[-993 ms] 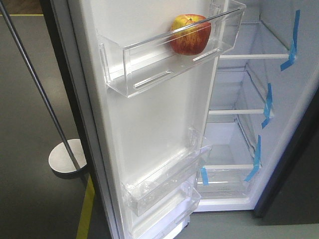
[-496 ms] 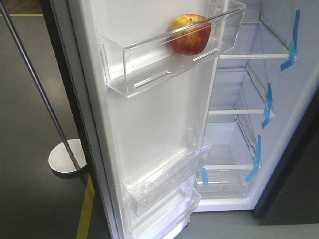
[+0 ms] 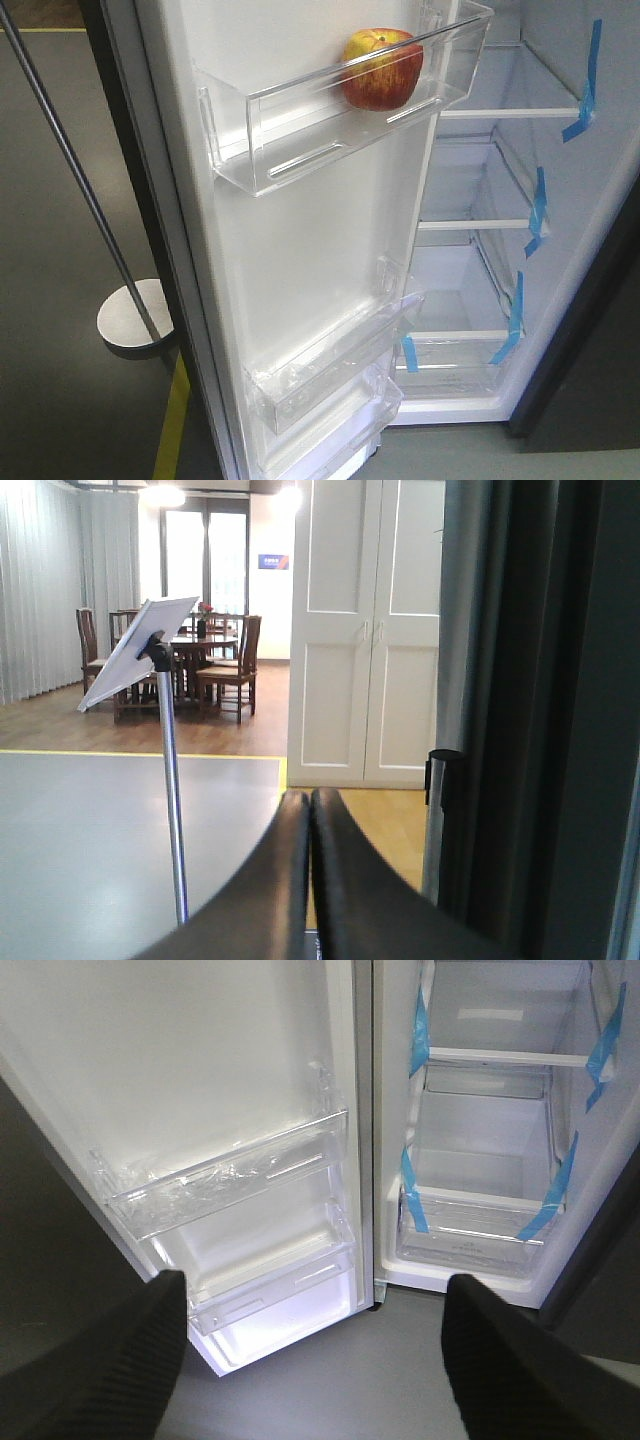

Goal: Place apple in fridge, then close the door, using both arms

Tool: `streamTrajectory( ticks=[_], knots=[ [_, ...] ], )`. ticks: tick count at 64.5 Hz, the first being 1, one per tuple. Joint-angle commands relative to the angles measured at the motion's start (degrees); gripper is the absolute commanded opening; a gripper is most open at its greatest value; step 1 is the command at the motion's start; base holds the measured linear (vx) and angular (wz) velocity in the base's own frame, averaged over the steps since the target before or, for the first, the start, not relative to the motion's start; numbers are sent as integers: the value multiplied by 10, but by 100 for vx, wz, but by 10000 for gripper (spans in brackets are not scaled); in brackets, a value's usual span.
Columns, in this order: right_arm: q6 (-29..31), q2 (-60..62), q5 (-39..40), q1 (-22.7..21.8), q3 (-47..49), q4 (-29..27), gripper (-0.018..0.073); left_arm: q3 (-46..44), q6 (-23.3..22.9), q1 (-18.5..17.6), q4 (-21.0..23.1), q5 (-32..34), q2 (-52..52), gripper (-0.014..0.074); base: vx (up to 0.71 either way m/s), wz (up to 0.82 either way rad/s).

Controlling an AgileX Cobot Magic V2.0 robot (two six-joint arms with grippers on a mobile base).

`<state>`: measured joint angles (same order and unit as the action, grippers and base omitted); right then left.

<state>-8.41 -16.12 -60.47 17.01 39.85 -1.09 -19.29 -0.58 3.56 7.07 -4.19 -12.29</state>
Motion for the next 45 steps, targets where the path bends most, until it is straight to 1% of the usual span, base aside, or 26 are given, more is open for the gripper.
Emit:
streamTrajectory(
  ticks=[1, 9, 12, 22, 29, 36, 42, 45],
  knots=[
    [6, -8, 36, -3, 12, 5, 508, -92, 0, -3, 0, 1, -84, -6, 0, 0],
    [6, -8, 36, -3, 12, 5, 508, -170, 1, -3, 0, -57, -190, -6, 0, 0],
    [6, -8, 36, -3, 12, 5, 508, -187, 1, -3, 0, -66, -213, -6, 0, 0],
    [6, -8, 36, -3, 12, 5, 508, -197, 0, -3, 0, -55, -263, -6, 0, 0],
    [6, -8, 36, -3, 12, 5, 508, -197, 1, -3, -1, -54, -264, -6, 0, 0],
    [6, -8, 36, -3, 12, 5, 508, -197, 1, -3, -1, -30, -264, -5, 0, 0],
    [6, -8, 36, -3, 12, 5, 508, -201, -4, -3, 0, -18, -264, 10, 0, 0],
    [6, -8, 36, -3, 12, 5, 508, -207, 3, -3, -1, -24, -264, 36, 0, 0]
  ],
)
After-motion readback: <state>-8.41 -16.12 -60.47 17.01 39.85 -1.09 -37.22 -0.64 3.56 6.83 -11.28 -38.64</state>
